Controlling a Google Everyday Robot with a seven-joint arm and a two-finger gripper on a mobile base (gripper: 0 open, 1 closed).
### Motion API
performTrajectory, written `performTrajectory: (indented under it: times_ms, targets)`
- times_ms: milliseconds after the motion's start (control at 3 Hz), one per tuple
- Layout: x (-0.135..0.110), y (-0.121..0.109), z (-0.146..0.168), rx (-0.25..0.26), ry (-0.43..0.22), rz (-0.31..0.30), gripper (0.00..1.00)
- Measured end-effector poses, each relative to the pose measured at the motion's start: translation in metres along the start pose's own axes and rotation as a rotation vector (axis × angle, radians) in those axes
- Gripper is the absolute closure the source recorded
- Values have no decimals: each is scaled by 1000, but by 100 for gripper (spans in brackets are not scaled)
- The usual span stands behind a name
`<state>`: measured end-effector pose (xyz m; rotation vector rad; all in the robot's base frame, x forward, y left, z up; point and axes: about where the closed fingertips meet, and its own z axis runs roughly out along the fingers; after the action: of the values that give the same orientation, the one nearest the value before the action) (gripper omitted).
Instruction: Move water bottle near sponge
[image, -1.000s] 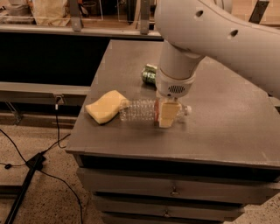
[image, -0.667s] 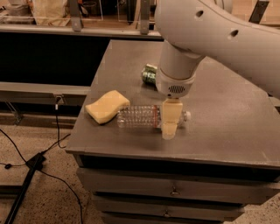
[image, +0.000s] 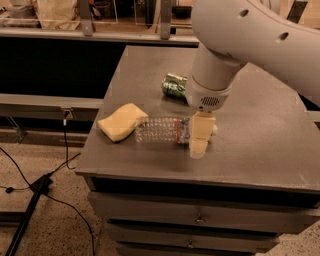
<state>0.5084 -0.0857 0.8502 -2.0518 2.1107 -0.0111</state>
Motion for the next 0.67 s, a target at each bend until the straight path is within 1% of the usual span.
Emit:
performTrajectory:
  times_ms: [333,667]
  targets:
    - [40,-8,-15,34,-172,45,0]
    - [77,-8,-31,92,-308,45,0]
